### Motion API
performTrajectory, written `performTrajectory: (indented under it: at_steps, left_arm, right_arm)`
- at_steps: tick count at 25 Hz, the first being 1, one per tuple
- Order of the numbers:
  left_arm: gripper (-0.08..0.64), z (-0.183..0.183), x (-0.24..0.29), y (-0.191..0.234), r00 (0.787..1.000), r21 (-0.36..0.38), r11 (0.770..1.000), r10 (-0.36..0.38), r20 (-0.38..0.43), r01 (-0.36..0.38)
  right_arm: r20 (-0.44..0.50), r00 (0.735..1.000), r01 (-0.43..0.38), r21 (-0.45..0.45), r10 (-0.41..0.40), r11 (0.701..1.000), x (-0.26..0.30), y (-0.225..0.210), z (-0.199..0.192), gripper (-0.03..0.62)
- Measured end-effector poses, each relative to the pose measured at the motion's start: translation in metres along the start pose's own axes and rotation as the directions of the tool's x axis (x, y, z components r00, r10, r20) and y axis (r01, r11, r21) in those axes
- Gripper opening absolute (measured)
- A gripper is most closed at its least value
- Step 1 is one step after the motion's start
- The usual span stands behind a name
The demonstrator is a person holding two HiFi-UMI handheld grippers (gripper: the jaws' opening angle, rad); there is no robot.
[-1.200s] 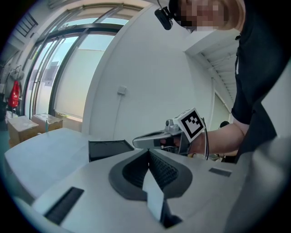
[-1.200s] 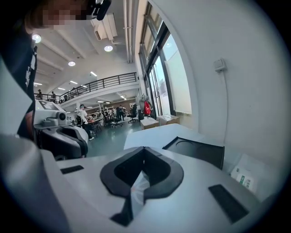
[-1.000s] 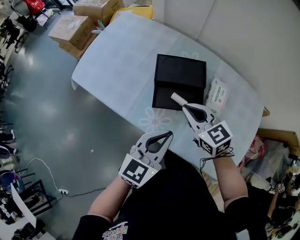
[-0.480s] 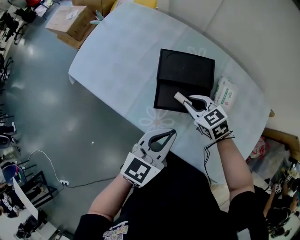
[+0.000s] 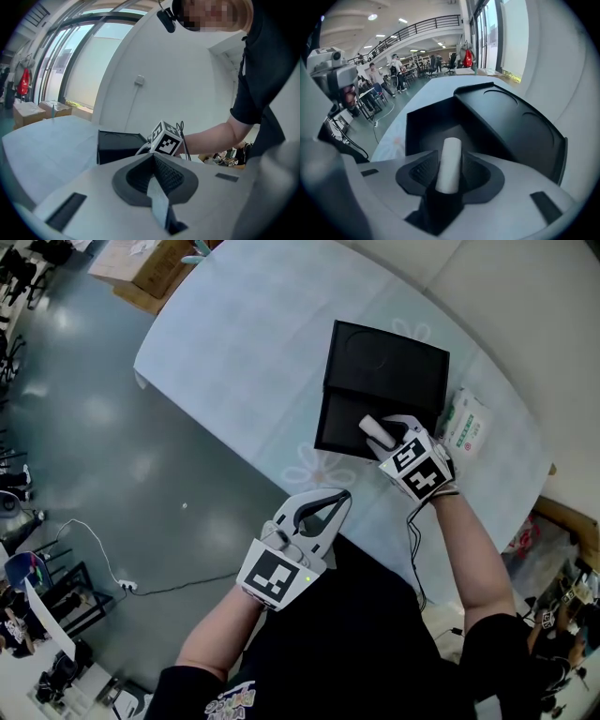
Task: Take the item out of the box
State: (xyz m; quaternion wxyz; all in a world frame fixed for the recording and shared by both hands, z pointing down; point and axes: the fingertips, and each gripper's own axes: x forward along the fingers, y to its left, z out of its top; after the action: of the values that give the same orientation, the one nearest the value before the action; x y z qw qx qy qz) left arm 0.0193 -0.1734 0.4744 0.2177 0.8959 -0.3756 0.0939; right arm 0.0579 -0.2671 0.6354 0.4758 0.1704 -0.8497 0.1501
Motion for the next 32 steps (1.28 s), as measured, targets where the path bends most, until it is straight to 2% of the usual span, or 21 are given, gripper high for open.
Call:
performTrajectory:
  at_steps: [4, 8, 10, 17, 23, 26, 30, 32]
  left_arm:
    - [0.009, -0.003, -0.001, 0.002, 1.0, -0.016, 1.0, 0.007, -0.003, -0.007]
    - [0.009, -0.004, -0.004, 0.005, 1.0, -0.019, 1.0, 0.015, -0.003, -0.015]
    - [0.009, -0.005, -0.006, 0.006, 1.0, -0.017, 1.0, 0.02, -0.006, -0.02]
    - [0.009, -0.006, -0.013, 0.006, 0.999, -0.017, 0.999, 0.04, -0.008, -0.041]
    - [0.009, -0.008, -0.02, 0.003, 0.999, -0.014, 0.998, 0.054, -0.006, -0.054]
    - [0.009, -0.005, -0.025, 0.0, 0.998, -0.014, 0.998, 0.057, 0.002, -0.056]
    - [0.009, -0.002, -0.034, -0.003, 0.999, 0.005, 0.999, 0.053, 0.009, -0.053]
    - [0.009, 0.0, -0.038, -0.007, 0.999, 0.014, 0.999, 0.049, 0.015, -0.05]
  right_arm:
    - [-0.052, 0.999, 0.001, -0.03, -0.003, 1.0, 0.01, 0.001, -0.005, 0.155]
    - [-0.023, 0.999, 0.029, -0.075, -0.031, 0.997, 0.031, -0.008, -0.012, 0.153]
    - [-0.037, 0.998, 0.042, -0.078, -0.045, 0.996, 0.031, -0.01, -0.012, 0.153]
    - [-0.056, 0.997, 0.058, -0.069, -0.062, 0.996, 0.03, -0.013, -0.013, 0.153]
    - [-0.019, 0.998, 0.056, -0.057, -0.058, 0.997, 0.037, -0.014, -0.014, 0.147]
    - [-0.018, 0.998, 0.064, -0.033, -0.065, 0.997, 0.027, -0.011, -0.008, 0.146]
    - [0.038, 0.997, 0.074, -0.014, -0.073, 0.997, 0.019, -0.008, 0.0, 0.146]
    - [0.021, 0.996, 0.081, 0.003, -0.081, 0.997, 0.001, -0.002, 0.009, 0.146]
